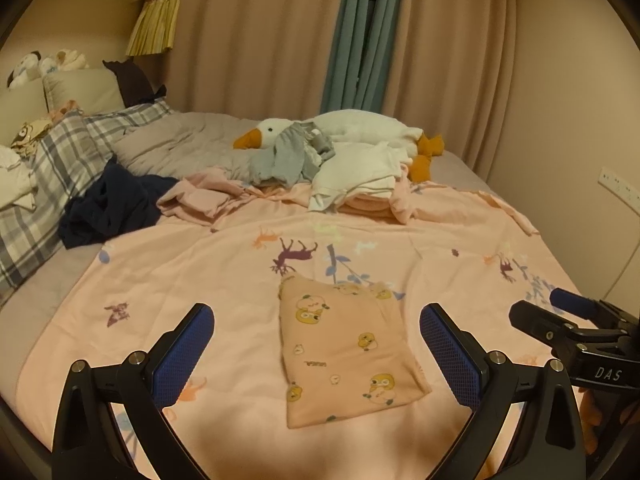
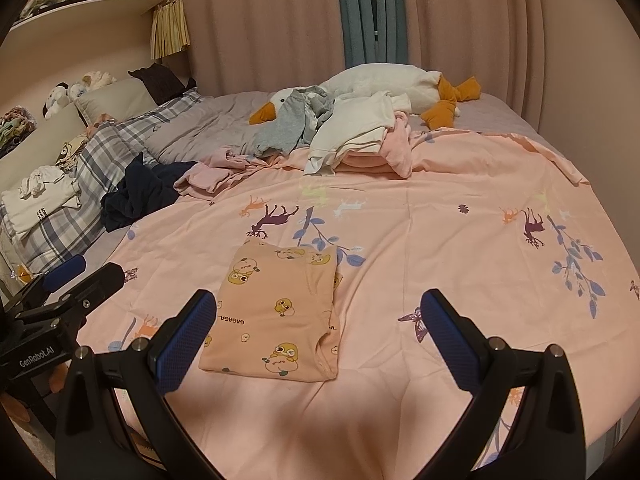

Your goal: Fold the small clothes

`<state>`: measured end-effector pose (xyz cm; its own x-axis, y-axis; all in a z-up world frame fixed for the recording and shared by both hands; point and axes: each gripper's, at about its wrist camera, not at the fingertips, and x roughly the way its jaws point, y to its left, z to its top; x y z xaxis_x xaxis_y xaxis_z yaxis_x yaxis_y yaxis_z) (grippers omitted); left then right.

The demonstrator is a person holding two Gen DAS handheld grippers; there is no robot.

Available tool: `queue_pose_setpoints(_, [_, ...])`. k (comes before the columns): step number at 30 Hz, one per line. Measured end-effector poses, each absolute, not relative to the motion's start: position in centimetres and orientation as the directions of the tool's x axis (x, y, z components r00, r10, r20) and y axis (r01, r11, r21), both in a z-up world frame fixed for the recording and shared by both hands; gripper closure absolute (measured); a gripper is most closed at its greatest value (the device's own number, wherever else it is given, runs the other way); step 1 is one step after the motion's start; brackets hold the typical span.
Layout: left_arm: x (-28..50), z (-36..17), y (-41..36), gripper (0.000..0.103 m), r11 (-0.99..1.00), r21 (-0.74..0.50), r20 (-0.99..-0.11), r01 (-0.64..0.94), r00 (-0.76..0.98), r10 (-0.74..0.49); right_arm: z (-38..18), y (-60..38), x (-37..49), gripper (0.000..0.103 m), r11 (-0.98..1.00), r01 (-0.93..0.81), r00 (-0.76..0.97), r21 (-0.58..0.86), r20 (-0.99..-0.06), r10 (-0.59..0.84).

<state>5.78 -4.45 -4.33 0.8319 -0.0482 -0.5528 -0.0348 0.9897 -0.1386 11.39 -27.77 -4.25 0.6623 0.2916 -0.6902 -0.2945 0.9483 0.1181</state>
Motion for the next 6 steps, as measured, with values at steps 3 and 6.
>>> queue_pose_setpoints(3, [5.85, -4.36, -4.47, 0.001, 0.99, -0.135, -0.558, -0.041, 0.829, -0.041, -4.24, -27.76, 11.39, 0.001, 0.949, -0.294, 0.662, 0.113, -0.692, 0.287])
queue_pose_setpoints(6, [5.88, -4.32, -4.55, 0.001, 0.99, -0.132, -0.562, -0.044, 0.826, -0.038, -4.22, -27.8, 11.43, 0.001, 0.95, -0.291, 0.664, 0.11, -0.692, 0.283])
